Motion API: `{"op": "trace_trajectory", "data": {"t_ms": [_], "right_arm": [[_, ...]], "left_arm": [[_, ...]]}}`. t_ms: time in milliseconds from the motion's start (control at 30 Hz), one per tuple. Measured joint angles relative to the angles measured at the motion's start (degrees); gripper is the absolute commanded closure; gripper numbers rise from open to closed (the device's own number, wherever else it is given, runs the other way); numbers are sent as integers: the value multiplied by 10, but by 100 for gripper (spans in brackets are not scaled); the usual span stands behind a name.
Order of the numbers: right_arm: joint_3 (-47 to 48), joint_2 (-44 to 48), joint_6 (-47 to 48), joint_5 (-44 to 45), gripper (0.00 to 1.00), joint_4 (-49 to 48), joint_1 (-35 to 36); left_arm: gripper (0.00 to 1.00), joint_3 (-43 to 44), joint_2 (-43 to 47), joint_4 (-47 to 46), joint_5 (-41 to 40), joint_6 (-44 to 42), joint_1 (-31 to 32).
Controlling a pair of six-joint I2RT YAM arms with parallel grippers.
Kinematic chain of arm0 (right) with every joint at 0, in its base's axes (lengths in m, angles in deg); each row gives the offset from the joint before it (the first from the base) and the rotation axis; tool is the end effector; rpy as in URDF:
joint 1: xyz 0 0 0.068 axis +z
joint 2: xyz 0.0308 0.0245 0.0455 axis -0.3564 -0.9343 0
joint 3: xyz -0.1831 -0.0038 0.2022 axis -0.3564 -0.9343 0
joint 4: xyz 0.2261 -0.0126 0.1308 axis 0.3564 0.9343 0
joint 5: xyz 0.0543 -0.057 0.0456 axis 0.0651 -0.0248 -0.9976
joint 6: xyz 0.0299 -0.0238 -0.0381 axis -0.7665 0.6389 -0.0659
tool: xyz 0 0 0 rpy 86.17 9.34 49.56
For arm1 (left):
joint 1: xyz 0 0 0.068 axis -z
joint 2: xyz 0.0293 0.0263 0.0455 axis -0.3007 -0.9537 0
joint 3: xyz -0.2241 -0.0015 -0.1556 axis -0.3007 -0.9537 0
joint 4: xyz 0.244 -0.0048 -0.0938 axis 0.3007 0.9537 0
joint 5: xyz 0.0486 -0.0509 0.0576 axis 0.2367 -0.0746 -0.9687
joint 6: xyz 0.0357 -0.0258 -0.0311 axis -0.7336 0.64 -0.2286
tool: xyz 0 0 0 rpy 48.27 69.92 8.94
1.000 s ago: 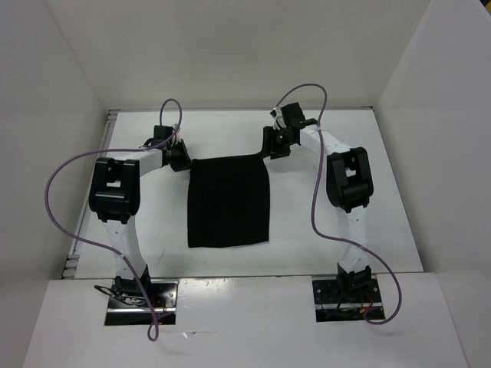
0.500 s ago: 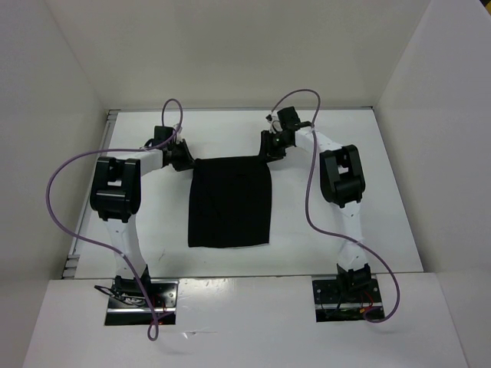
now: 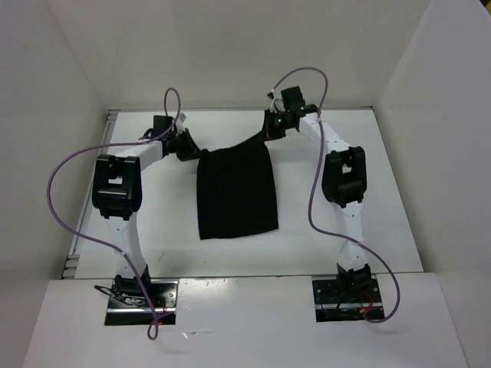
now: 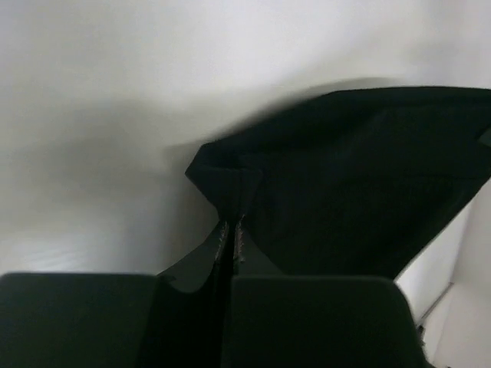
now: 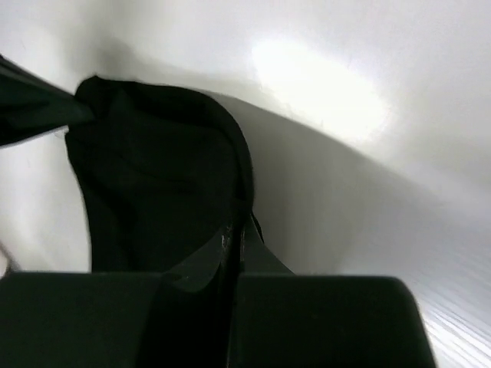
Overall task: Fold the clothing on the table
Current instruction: Fold the skirt
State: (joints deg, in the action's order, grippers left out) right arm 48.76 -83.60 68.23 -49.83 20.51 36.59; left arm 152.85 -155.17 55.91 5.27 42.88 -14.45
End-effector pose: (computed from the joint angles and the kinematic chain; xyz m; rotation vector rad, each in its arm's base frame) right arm 0.4949 0.1581 0.2071 -0.3390 2.4622 0.8672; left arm 0.4529 -0.0410 0.1680 -0.3754 2.3630 -0.8844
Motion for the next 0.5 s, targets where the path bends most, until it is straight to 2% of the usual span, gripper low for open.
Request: {"op": "trace_trajectory", "data": {"t_ms": [167,267,367,500], "right_arm": [[202,41,9,107,100,67,0],[314,75,12,155,100,80,0],[360,130,12,174,100,83,1],[306,178,12,181,100,87,2]], "left_arm": [[100,158,17,42,38,2,-9],[100,239,60,38,56,1,-22],[100,263,136,20,80,3,-33],[100,202,201,-10,112,9,-32]]}}
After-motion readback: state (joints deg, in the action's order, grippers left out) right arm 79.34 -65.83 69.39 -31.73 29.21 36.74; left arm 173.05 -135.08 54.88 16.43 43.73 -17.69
